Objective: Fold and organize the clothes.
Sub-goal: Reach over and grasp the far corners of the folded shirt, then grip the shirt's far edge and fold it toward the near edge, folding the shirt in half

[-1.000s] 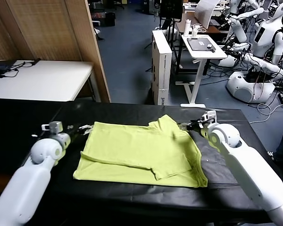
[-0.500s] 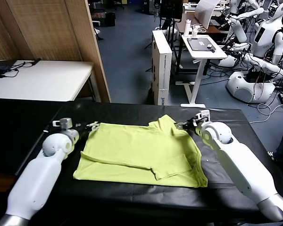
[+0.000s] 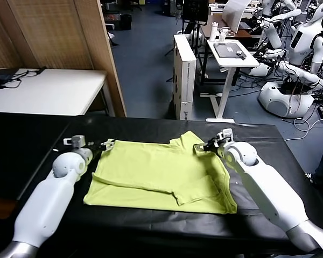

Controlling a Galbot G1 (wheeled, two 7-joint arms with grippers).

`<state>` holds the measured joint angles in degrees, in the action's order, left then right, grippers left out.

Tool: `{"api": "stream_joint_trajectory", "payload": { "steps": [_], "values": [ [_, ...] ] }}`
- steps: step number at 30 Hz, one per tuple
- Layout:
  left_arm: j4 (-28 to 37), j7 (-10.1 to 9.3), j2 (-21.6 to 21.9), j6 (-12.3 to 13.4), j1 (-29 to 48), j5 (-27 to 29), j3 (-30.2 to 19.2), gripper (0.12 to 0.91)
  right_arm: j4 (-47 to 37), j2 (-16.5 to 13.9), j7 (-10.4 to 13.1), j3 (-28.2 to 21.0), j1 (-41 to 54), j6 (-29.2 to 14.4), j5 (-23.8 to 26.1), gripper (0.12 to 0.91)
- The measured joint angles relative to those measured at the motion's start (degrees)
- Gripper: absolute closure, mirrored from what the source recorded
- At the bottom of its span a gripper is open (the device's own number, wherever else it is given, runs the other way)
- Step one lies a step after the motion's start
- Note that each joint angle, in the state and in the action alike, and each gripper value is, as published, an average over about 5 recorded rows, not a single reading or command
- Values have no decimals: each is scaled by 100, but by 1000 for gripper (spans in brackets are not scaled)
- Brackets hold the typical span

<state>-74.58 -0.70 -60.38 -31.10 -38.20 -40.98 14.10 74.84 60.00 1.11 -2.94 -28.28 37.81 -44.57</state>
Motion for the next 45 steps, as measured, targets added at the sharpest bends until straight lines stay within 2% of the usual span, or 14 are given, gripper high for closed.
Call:
{"api": "stream_joint_trajectory", "payload": {
  "steps": [4,9,11,14,17,22,30,38,45],
  "values": [
    [94,29,-76,-3,91,44,-55,346,-20,2,-22,-3,11,1,2,379],
    [181,52,-133,-34,167,116,-119,620,-27,14,-54,-13,19,1,1,659],
    [195,69,-136,-36,171,139,-128,728,-31,23,-65,-16,24,-10,6,748],
    [220,112,-132,-36,168,174,-128,850,-34,42,-74,-5,22,-52,23,835],
    [242,144,-129,-39,167,190,-127,882,-13,62,-73,26,-7,-159,40,879],
    [210,134,-131,-54,171,181,-117,883,69,97,-64,125,-89,-476,42,886],
    [-123,-18,-45,-149,84,-48,-97,883,449,-42,-25,336,-281,-676,-56,886],
    [-808,-222,161,-290,-186,-361,56,883,1195,-419,-31,659,-676,-648,-162,886],
    [-1710,-285,452,-363,-727,-549,373,883,1810,-774,10,931,-1081,-442,-350,886]
  ]
}}
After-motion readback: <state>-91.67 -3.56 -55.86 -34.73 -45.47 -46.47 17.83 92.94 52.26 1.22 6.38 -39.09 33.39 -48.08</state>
